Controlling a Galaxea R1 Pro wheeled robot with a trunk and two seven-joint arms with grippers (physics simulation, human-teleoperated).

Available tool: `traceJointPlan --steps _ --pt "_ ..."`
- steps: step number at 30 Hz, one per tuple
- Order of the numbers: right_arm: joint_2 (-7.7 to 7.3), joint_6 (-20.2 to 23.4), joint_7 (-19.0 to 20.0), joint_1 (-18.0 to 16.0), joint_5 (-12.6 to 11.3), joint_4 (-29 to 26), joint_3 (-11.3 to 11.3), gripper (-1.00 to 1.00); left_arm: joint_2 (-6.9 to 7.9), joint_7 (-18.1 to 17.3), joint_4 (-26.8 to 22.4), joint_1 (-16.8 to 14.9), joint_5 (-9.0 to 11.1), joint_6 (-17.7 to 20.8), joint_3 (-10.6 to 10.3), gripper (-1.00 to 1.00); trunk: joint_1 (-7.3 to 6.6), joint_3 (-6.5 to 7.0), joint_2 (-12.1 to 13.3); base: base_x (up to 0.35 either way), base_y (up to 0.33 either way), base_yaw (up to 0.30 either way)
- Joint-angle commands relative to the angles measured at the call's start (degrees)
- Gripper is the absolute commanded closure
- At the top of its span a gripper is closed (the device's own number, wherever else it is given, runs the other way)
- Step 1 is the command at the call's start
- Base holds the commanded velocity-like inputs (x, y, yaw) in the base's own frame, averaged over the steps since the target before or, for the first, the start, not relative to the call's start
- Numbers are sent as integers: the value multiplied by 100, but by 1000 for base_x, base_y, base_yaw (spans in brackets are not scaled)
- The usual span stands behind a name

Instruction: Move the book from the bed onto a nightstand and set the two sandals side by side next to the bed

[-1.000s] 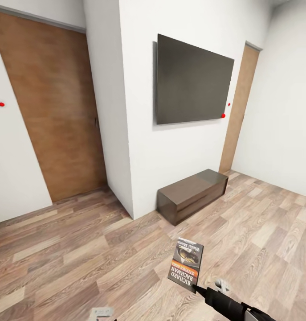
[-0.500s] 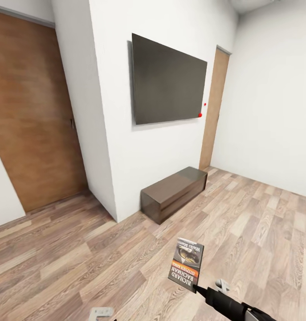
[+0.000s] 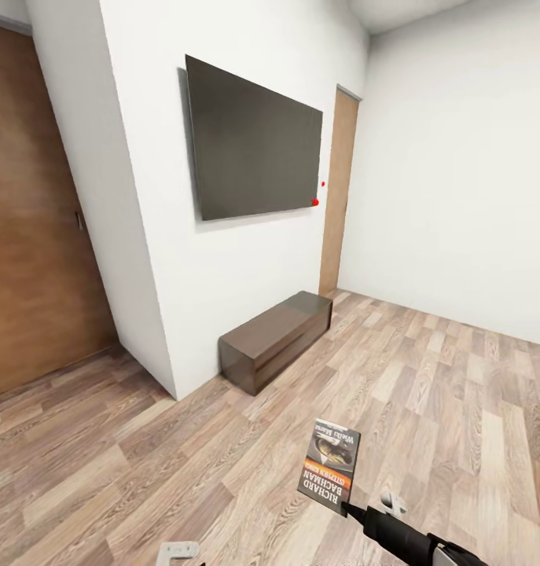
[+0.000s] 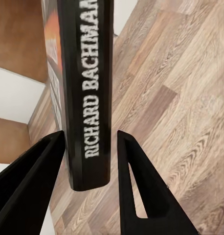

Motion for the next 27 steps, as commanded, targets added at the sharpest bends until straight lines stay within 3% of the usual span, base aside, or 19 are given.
traceJointPlan --steps 1,13,16,21,24,26,27 --pt "-1 32 19 -4 -41 1 -33 100 1 -15 4 -3 -41 -16 47 -100 0 -6 -4 0 0 -283" --pt "-9 32 19 -6 -41 1 -33 100 23 -14 4 -3 -52 -8 51 -100 0 -6 -4 0 0 -283" --pt "-10 32 19 -4 -41 1 -33 100 128 -8 4 -3 -63 -1 48 -100 0 -6 -4 0 0 -283" --pt "-9 32 12 -5 -41 1 -33 100 442 -15 4 -3 -106 21 19 -100 0 -6 -4 0 0 -283" --pt "-10 32 10 -4 -41 1 -33 100 584 -18 4 98 -381 14 -47 -100 0 -6 -4 0 0 -283" --pt "-5 32 10 -5 -41 1 -33 100 647 -22 -1 305 -736 -34 -82 -100 0 -6 -4 0 0 -283" --pt "-3 32 10 -5 -41 1 -33 100 661 -18 -3 434 -1093 -111 -99 -100 0 -6 -4 0 0 -283"
